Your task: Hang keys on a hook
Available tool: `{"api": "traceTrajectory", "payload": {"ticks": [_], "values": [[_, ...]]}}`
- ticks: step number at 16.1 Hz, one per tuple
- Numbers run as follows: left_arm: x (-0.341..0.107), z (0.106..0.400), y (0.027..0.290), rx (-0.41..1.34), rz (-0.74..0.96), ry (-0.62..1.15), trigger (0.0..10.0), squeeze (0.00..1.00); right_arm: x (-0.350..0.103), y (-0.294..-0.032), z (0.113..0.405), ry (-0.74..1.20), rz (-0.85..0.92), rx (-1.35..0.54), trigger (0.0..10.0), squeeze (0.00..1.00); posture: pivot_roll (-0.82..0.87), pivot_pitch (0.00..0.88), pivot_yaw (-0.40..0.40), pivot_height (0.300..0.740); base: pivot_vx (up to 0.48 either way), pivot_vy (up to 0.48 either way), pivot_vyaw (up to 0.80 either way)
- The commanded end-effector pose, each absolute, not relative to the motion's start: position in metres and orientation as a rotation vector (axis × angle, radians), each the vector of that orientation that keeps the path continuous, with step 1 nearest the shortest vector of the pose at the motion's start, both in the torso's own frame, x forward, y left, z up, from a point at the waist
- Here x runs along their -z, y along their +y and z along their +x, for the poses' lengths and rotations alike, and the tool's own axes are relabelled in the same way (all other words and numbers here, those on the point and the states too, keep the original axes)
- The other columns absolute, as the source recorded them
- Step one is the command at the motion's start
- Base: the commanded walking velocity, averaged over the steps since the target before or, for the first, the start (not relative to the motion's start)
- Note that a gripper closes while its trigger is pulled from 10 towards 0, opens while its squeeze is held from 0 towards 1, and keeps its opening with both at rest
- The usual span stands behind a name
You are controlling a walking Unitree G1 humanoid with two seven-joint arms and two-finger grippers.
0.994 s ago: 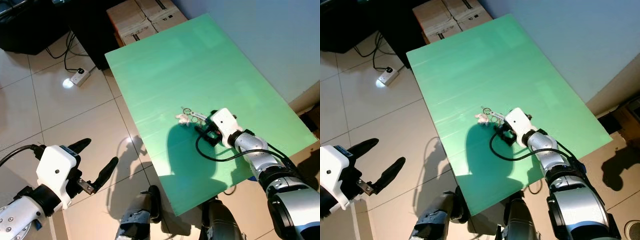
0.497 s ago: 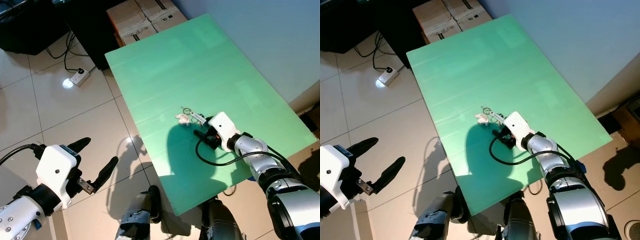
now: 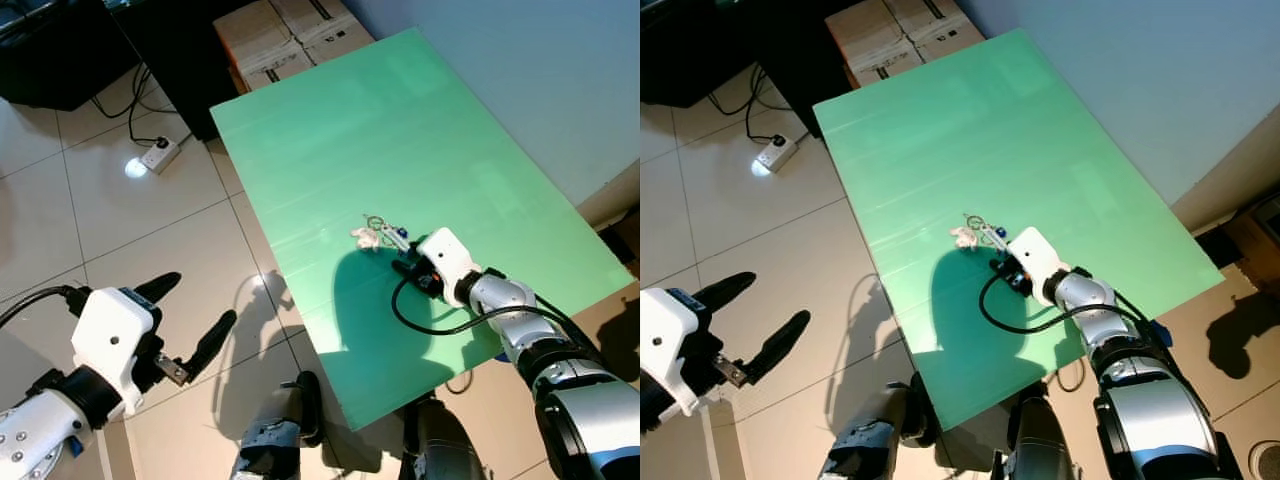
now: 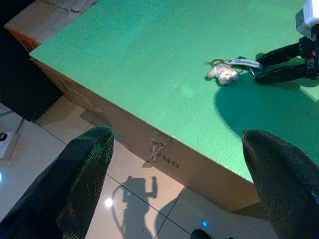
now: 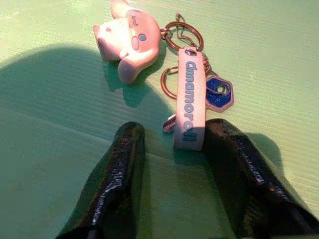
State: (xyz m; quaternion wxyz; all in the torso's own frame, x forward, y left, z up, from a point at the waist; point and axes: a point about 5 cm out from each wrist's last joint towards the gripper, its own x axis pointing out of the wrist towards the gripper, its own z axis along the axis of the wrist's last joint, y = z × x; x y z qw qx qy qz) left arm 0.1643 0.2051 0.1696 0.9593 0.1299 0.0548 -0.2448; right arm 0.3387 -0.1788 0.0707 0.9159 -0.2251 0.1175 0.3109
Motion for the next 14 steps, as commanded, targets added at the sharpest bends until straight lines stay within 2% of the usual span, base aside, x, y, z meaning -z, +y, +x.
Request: {"api": "traceTrajectory", "payload": {"ticks": [1,8,14], "values": [[-0.167,0.162,0.207,0.485,0.269,0.128,10.0,0.0,-0.06,-0.181,0.332,0.292,-0.452,-0.644,0.0,0.0,0.29,0.347,0.141,0.74,0.0,0.0,0.0],[-0.161,0.164,0.203,0.483,0.255,0.117,10.0,0.0,-0.063,-0.191,0.332,0.261,-0.411,-0.56,0.0,0.0,0.25,0.312,0.118,0.74,0.0,0.0,0.0],[-0.151,0.18,0.19,0.476,0.214,0.068,10.0,0.0,-0.049,-0.183,0.31,0.145,-0.374,-0.553,0.0,0.0,0.16,0.259,0.08,0.74,0.0,0.0,0.0]]}}
